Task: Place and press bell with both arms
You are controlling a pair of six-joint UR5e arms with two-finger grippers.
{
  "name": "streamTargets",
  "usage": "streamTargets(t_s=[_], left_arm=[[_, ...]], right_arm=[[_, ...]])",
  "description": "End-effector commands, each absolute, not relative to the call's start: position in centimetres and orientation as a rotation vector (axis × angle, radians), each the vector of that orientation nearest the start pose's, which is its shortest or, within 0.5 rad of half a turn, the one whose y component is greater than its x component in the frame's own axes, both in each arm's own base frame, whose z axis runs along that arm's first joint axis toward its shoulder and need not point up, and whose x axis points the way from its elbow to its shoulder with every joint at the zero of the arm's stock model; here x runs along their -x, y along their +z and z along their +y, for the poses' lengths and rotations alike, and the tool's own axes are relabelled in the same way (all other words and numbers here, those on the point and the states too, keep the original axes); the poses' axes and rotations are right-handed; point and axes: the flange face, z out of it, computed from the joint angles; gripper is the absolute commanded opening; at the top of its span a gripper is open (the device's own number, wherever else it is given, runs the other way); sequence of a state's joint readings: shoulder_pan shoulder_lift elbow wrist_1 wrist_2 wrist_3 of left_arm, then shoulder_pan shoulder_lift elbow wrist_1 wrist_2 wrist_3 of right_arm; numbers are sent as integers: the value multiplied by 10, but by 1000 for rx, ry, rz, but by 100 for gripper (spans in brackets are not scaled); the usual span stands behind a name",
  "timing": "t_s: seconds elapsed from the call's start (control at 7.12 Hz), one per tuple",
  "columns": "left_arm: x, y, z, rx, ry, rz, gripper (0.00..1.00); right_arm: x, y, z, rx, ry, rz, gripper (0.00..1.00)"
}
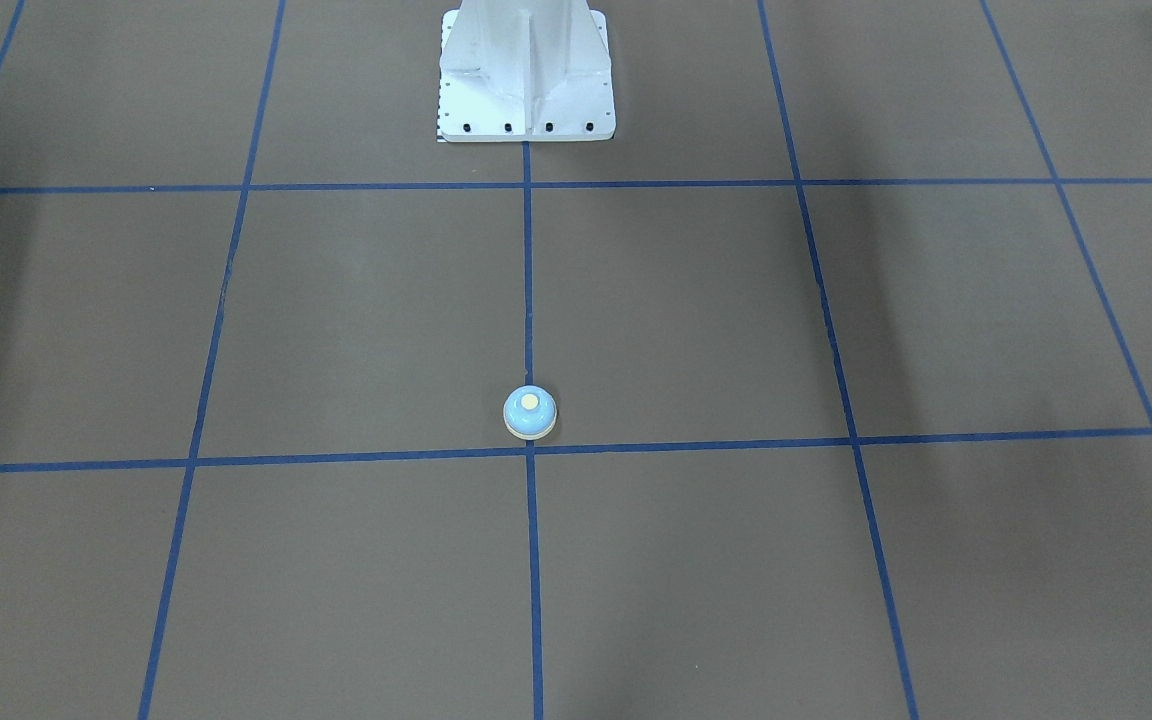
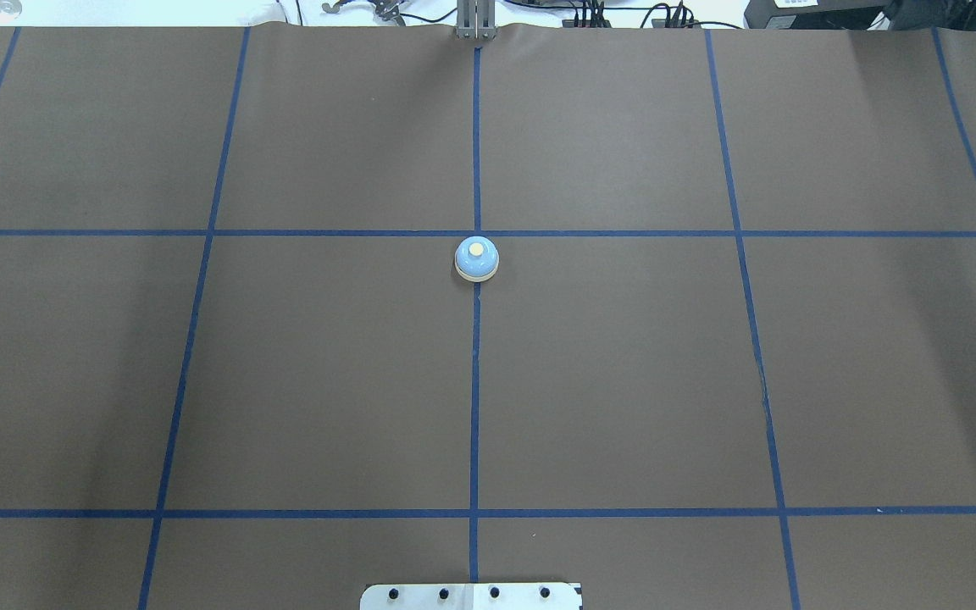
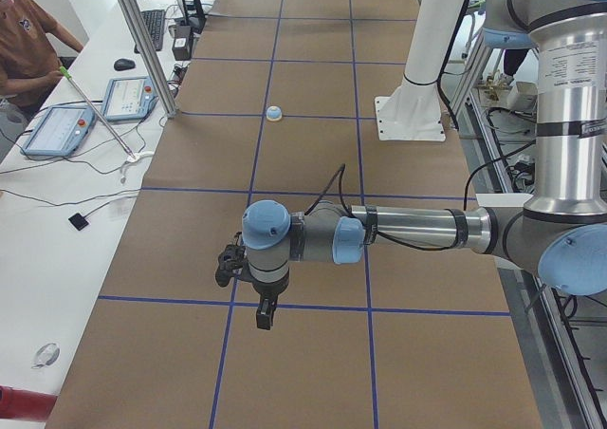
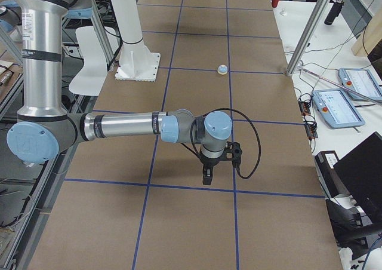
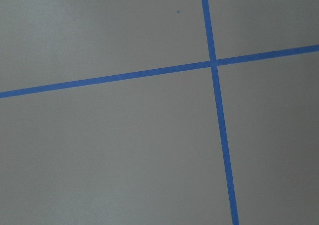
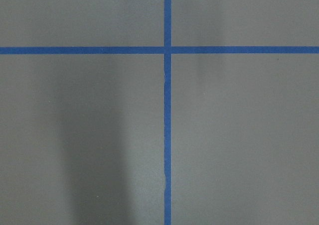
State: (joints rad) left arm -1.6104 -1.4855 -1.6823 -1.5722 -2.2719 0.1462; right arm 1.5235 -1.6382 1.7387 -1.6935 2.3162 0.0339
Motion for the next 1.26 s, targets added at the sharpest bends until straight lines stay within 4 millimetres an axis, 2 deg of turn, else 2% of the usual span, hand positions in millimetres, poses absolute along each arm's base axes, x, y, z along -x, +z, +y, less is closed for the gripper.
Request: streamTargets(t_s=[0.0, 0.14, 0.28, 1.12], left_arm=[[85, 651, -455, -89, 118, 693, 100], [86, 658, -454, -78, 121, 690, 100], [86, 658, -455, -82, 123, 689, 100], [85, 652, -460, -91, 118, 698, 100]], right_arm=[[-43, 620, -471, 48, -4, -744, 100], [-43, 624, -479, 53, -2, -744, 100], [-43, 627, -481, 61, 1, -748, 100], [-41, 630, -478, 68, 0, -779, 100]])
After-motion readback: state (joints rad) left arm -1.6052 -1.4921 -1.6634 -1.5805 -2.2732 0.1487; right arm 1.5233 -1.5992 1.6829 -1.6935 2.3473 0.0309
